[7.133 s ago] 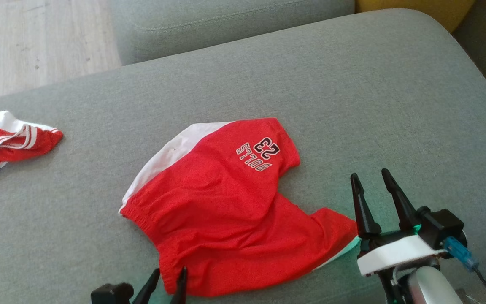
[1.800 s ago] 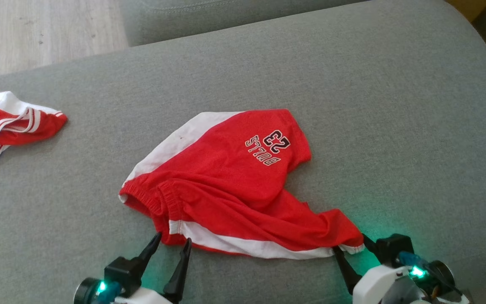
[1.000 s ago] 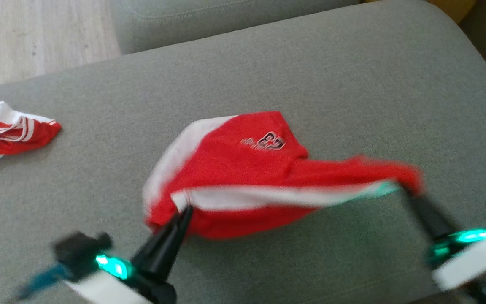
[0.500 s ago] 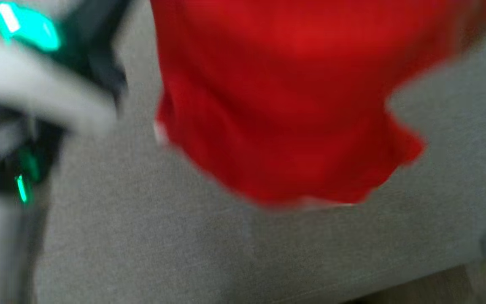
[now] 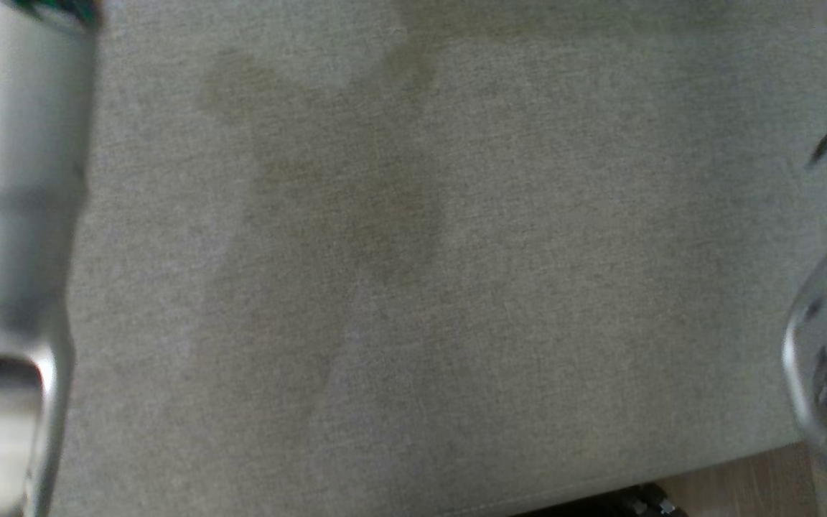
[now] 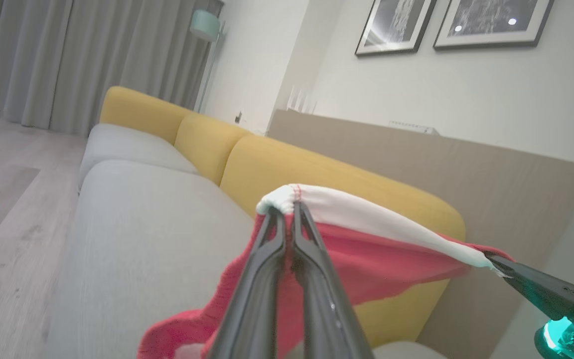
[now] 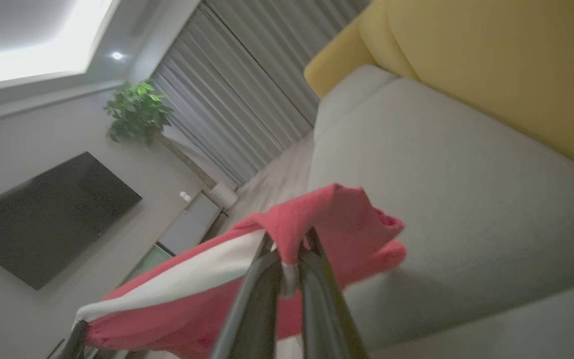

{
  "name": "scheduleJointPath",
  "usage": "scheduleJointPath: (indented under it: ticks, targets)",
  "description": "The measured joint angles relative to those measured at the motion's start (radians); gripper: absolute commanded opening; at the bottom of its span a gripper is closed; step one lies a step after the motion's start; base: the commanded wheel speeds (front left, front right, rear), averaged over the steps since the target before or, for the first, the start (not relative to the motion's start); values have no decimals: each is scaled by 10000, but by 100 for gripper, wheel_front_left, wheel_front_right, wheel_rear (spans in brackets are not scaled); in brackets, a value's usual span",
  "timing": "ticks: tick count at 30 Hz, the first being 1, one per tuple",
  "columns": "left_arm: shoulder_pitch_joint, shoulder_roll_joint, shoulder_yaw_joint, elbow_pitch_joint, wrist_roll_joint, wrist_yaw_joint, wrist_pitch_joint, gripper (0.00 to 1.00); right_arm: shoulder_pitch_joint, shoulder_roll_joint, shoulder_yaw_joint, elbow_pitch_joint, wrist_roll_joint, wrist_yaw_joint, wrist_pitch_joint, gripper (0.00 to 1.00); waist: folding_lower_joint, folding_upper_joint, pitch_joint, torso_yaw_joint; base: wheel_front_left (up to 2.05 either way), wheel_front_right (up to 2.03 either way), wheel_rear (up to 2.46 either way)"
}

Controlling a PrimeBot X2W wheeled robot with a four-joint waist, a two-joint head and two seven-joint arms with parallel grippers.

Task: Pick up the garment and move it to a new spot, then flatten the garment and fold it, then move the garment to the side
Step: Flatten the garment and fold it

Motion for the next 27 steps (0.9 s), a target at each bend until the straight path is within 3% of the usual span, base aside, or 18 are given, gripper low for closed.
scheduleJointPath:
  ticks: [4, 8, 11, 15, 16, 20, 23, 27]
  targets:
    - [2316, 633, -1505, -405, -405, -10, -1187, 0, 2903, 13, 495, -297, -334, 0, -65, 0, -6, 0, -346, 21, 0, 0, 0]
    - [5476, 1764, -2734, -1425, -497, -10, -2023, 0, 6008, -38, 871, -1411, -487, 0, 2, 0, -7, 0, -903, -67, 0, 0, 0]
    - [7864, 2251, -2943, -2178, -713, 13, -2600, 0, 8203, -69, 872, -2669, -291, 0, 244, 0, -10, 1, -1423, -80, 0, 0, 0]
    - [10558, 2523, -3156, -3578, -717, 815, -3045, 0, 11161, -244, 642, -4635, 13, 0, 771, 0, -11, 1, -2161, -68, 0, 0, 0]
    - [10558, 2523, -3156, -3578, -717, 815, -3045, 0, 11161, -244, 642, -4635, 13, 0, 771, 0, -11, 1, -2161, -68, 0, 0, 0]
    - [12935, 2692, -3400, -5195, -1003, 1616, -3104, 0, 13626, -245, 33, -6510, 295, 0, 1417, 0, -12, 1, -2617, 7, 0, 0, 0]
    - [13726, 2842, -3503, -6059, -1141, 1856, -3104, 0, 14262, -242, -290, -7568, 420, 0, 1931, 0, -9, 1, -2591, 204, 0, 0, 0]
    - [13148, 2696, -3392, -6615, -1618, 1852, -3014, 0, 13307, -244, -656, -7892, 249, 0, 2658, 0, -5, 1, -2373, 571, 0, 0, 0]
